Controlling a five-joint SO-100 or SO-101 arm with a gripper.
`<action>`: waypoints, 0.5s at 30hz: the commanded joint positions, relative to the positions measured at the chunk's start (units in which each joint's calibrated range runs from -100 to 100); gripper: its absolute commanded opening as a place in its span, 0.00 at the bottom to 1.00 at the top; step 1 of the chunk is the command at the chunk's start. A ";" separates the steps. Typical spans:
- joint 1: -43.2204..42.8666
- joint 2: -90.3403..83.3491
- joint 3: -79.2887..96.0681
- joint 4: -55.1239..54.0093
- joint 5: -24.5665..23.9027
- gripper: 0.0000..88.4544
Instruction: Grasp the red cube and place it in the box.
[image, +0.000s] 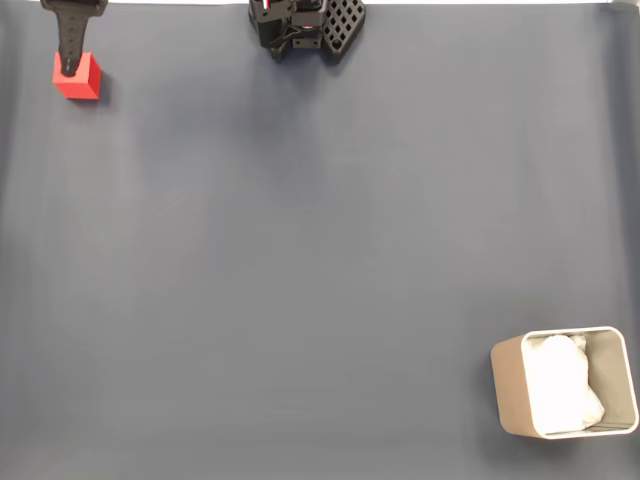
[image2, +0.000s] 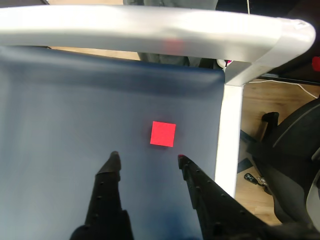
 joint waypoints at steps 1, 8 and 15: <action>0.96 -0.14 -0.21 -0.90 -0.49 0.37; 1.52 -0.14 3.62 -4.34 -0.68 0.43; 2.30 0.20 8.18 -8.85 -0.63 0.43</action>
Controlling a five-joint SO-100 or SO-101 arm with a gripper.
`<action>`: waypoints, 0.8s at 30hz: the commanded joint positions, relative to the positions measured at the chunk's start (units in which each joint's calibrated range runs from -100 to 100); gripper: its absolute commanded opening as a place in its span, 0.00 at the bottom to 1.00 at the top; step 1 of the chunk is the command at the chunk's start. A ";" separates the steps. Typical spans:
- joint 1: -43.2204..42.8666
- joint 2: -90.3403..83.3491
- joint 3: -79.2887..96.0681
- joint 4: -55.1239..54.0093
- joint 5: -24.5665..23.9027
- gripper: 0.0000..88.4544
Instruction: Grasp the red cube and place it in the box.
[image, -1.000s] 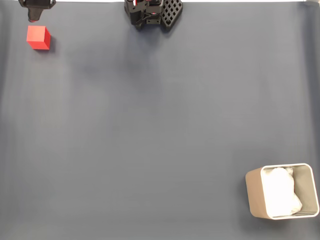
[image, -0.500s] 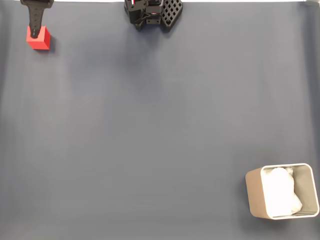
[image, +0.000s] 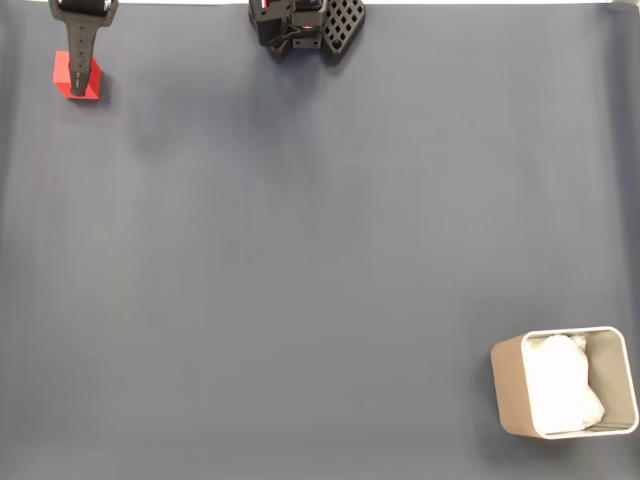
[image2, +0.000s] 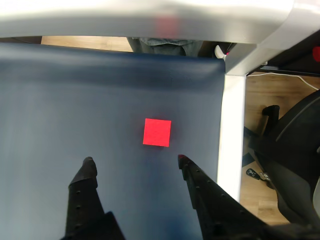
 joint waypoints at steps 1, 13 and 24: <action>0.96 0.03 1.05 -3.39 -0.44 0.44; 1.96 2.37 4.06 -8.14 -0.49 0.46; 1.89 4.19 7.07 -12.49 -0.44 0.47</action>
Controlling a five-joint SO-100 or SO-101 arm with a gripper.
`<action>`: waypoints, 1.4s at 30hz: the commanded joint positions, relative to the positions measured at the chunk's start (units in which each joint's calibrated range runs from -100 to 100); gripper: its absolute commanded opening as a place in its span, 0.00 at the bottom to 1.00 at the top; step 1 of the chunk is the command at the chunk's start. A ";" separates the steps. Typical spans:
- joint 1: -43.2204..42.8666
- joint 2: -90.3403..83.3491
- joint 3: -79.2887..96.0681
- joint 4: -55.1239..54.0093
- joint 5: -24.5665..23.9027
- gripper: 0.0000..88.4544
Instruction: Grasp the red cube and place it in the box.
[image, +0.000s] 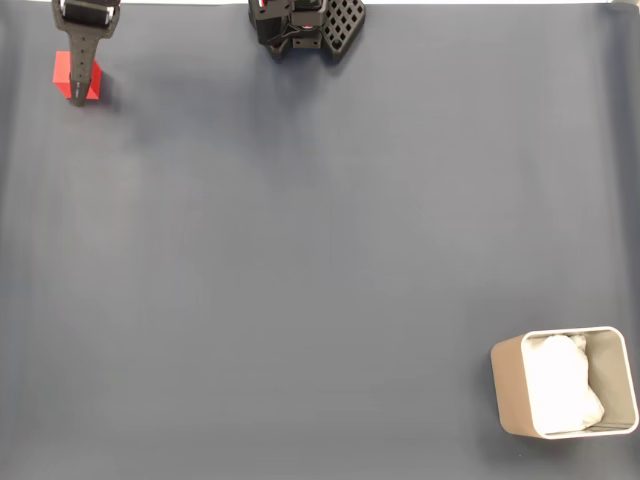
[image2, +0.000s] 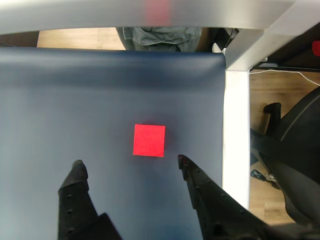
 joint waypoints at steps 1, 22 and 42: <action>0.40 0.19 0.56 -2.24 -0.34 0.47; -1.37 5.13 0.47 -8.14 -1.81 0.48; -2.23 7.21 0.65 -11.09 -2.34 0.48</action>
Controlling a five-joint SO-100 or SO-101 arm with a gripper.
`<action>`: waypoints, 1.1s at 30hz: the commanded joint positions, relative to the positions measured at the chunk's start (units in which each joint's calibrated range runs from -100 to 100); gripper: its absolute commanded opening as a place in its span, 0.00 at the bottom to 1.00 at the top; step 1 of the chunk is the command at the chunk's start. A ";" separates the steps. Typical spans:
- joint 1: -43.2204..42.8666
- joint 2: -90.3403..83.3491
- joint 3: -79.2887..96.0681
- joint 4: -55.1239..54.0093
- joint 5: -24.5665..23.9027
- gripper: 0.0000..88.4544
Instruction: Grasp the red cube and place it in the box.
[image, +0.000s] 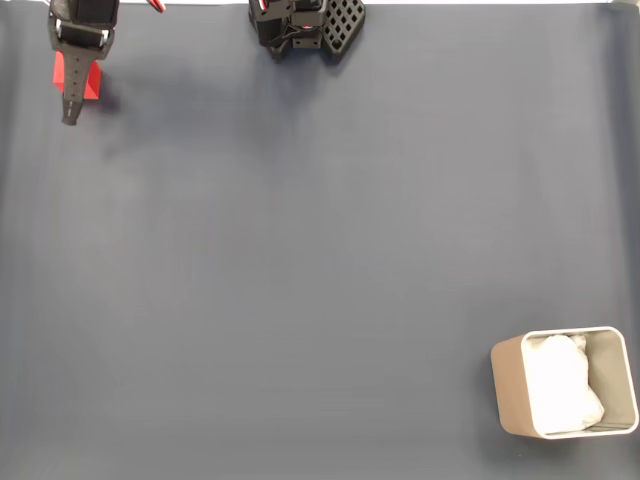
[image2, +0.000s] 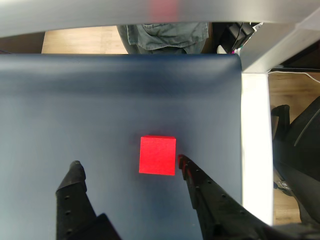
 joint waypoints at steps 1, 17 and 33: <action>-0.44 0.09 -0.98 -1.47 -0.54 0.48; -0.09 1.82 -0.61 -3.76 -0.44 0.49; 0.05 3.99 1.58 -7.70 0.29 0.49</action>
